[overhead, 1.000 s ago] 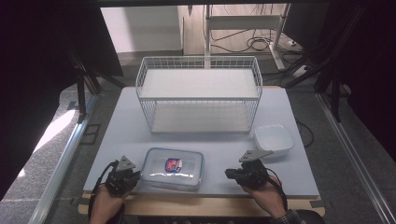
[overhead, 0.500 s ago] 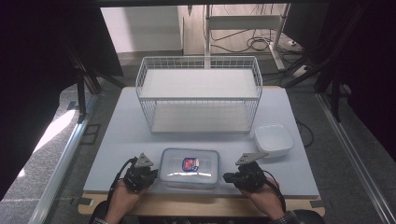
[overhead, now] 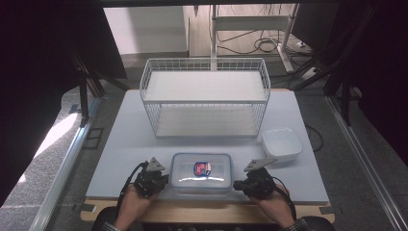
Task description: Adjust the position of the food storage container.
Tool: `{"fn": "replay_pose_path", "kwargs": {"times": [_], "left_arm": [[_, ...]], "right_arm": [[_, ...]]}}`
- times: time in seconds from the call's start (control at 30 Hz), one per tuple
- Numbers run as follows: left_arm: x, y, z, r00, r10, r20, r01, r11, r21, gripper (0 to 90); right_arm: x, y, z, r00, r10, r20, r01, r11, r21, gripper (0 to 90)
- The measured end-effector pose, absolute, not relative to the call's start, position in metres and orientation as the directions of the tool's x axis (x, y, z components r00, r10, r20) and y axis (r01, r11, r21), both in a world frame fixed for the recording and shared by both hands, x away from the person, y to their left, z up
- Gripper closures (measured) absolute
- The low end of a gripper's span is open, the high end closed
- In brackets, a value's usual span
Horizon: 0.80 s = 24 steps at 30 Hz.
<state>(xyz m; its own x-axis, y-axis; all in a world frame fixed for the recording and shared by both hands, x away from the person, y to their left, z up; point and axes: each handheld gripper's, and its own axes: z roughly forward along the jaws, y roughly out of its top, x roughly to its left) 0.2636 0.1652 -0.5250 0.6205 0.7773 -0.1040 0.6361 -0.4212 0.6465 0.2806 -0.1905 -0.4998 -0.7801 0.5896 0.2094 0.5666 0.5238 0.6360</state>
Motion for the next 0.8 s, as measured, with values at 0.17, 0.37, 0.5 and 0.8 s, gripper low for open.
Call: {"fn": "replay_pose_path", "kwargs": {"times": [0.17,0.37,0.5,0.8], "left_arm": [[0.274,0.158,-0.525,0.623,0.776,-0.095,0.632,-0.429,0.645,90.0],[0.289,0.15,-0.524,0.624,0.777,-0.083,0.628,-0.436,0.645,90.0],[0.296,0.146,-0.524,0.627,0.775,-0.079,0.624,-0.438,0.648,90.0],[0.282,0.164,-0.513,0.644,0.764,-0.028,0.565,-0.451,0.691,68.2]], "right_arm": [[0.287,-0.195,-0.501,-0.764,0.615,0.195,0.575,0.511,0.639,88.3],[0.294,-0.2,-0.501,-0.747,0.64,0.178,0.579,0.495,0.648,88.6],[0.298,-0.203,-0.501,-0.74,0.653,0.162,0.576,0.491,0.654,88.7],[0.299,-0.219,-0.495,-0.741,0.655,0.149,0.554,0.47,0.687,78.3]]}}
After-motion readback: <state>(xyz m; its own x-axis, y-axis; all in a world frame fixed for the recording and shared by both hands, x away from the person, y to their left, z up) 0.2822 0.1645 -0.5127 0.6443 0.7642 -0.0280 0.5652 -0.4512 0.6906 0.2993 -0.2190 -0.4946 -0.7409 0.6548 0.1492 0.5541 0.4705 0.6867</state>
